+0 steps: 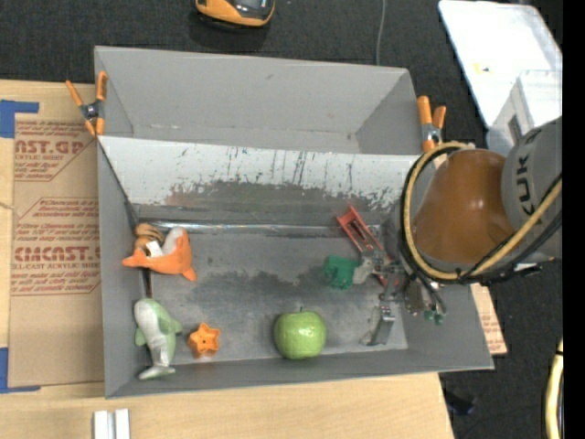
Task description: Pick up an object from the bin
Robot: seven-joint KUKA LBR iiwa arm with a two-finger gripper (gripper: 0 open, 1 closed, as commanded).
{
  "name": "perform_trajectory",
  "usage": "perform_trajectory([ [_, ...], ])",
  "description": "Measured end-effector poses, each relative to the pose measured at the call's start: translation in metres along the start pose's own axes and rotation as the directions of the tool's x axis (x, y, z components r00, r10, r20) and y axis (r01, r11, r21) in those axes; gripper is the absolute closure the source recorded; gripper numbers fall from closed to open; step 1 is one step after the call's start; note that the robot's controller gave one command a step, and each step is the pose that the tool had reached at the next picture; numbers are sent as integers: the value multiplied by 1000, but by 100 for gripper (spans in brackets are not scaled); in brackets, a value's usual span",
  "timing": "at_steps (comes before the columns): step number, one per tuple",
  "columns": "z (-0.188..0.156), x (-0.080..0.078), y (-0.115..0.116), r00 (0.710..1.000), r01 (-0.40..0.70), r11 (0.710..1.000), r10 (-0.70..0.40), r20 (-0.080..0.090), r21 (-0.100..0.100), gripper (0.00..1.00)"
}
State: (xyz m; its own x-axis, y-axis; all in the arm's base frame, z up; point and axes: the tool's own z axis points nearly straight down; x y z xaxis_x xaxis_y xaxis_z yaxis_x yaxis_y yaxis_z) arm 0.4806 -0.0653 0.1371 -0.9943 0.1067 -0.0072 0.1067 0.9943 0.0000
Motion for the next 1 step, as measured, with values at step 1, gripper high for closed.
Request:
perform_trajectory([
  [1, 43, -3, 7, 997, 83, 997, -83, -1, 0, 0],
])
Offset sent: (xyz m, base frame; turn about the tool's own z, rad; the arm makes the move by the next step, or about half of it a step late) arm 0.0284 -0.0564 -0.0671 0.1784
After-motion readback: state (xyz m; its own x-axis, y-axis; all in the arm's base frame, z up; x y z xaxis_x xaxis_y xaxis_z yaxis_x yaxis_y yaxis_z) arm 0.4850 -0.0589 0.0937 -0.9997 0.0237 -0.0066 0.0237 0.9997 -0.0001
